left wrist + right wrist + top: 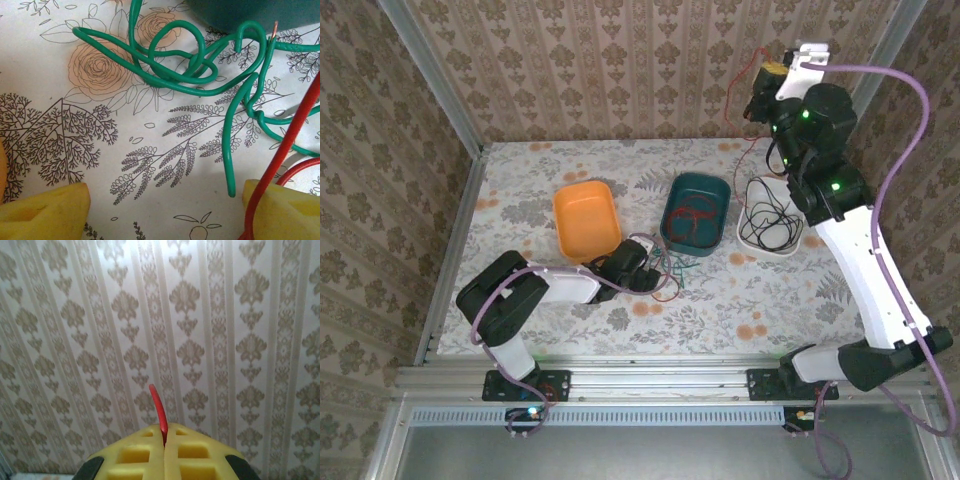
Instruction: Untangle the cables
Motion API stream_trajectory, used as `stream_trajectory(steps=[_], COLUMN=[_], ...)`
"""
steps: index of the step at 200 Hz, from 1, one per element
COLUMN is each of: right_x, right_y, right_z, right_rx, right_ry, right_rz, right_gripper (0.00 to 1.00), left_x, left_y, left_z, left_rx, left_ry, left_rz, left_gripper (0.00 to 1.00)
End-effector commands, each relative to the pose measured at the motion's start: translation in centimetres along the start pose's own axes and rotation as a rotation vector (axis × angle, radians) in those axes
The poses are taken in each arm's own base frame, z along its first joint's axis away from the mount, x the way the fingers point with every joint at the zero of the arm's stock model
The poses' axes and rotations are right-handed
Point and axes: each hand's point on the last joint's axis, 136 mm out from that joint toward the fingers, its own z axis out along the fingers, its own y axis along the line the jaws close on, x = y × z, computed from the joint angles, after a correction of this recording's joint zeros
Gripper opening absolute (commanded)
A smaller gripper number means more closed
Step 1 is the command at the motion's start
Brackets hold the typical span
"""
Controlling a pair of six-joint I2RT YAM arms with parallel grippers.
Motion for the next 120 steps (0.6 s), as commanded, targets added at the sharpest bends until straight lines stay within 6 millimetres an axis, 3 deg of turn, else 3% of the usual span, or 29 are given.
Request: stream_trajectory(steps=[1,57,95,99,103,120], right_x=[2.2,9.7,16.8,17.7,19.9,23.8], right_y=[-0.5,-0.9,0.1,0.0,0.1,0.2], right_z=[0.6,1.7,1.2,1.2,1.4,0.9], right_rx=[0.024,0.05,0.044,0.048,0.052,0.062], right_ry=[0.053,0.229,0.371,0.39,0.435,0.52], right_rz=[-0.034,-0.064,-0.045,-0.043,-0.05,-0.037], right_gripper=[0.0,0.0,0.0,0.0,0.0,0.0], left_x=[2.2,2.2,1.9,1.8,1.8,1.6], left_y=[0.6,0.6,0.5,0.6,0.5,0.4], left_z=[-0.3,-0.3,-0.5,-0.5,-0.5,-0.5], left_rx=[-0.029,-0.03,-0.028,-0.029,-0.028,-0.027], left_ry=[0.071,0.071,0.062,0.061,0.061,0.058], left_rz=[0.005,0.005,0.007,0.008,0.008,0.006], left_gripper=[0.81,0.82,0.82,0.82,0.82,0.82])
